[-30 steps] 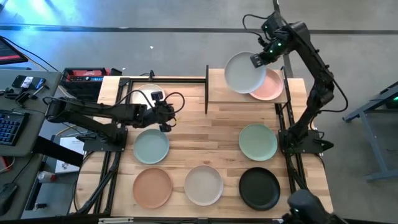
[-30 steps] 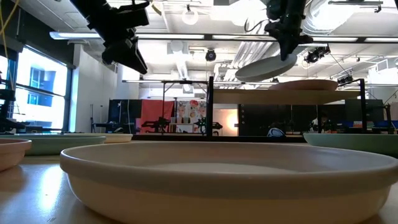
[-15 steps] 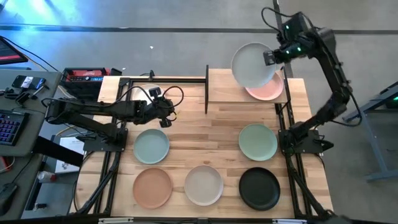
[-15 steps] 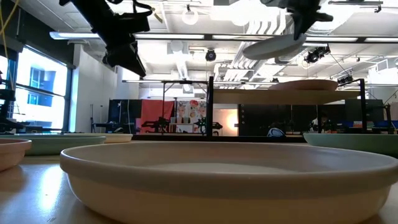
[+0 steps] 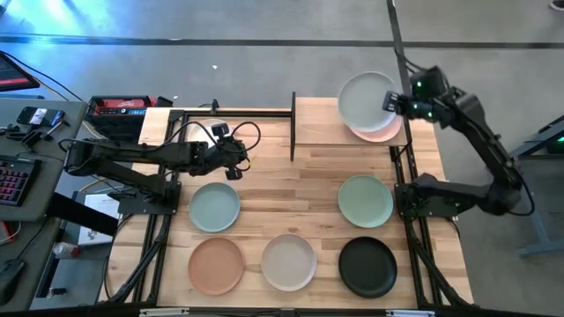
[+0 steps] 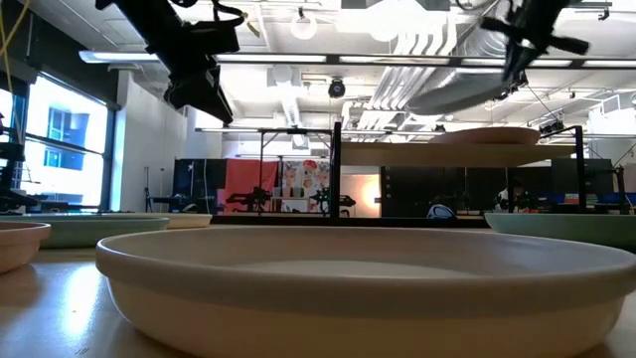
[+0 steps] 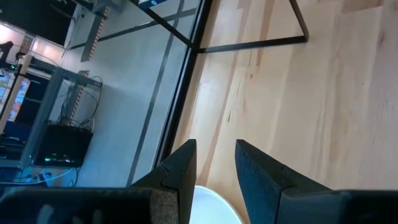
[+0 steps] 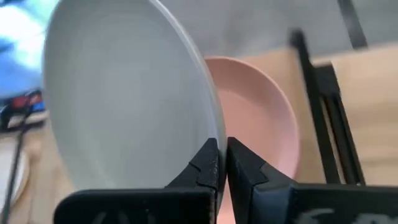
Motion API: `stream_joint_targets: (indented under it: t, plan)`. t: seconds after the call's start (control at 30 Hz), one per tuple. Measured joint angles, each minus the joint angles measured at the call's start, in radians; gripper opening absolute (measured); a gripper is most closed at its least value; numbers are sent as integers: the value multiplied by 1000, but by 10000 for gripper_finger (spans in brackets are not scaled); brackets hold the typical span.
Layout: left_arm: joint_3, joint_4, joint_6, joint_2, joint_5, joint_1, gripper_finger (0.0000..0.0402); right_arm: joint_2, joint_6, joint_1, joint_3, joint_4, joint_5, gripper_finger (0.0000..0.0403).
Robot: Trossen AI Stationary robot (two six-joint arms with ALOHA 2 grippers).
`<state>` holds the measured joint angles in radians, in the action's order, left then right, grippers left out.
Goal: Place and stack plates onto a shelf
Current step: Stack the light blue plate on top of the light orange plate on the shelf
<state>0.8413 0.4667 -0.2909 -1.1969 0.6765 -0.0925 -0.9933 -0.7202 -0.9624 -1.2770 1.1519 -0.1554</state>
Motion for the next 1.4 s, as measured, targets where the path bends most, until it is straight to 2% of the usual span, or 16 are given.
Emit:
stream_joint_targets:
  t: [0.17,0.3,0.77,0.9,1.17,1.4]
  plan:
    - [0,0,0,0,-6,0,102,66,-142,0,155,-40,-58,0]
    - [0,0,0,0,-22,0,102,85,-185,0,224,-80,-62,0]
    - [0,0,0,0,-41,0,102,84,-193,0,246,-79,-99,1]
    - [0,0,0,0,-41,0,102,84,-171,0,246,-79,-106,22]
    - [0,0,0,0,-41,0,102,85,-169,0,246,-78,-96,96]
    - [0,0,1,0,-41,0,102,121,-161,0,246,-77,-50,120]
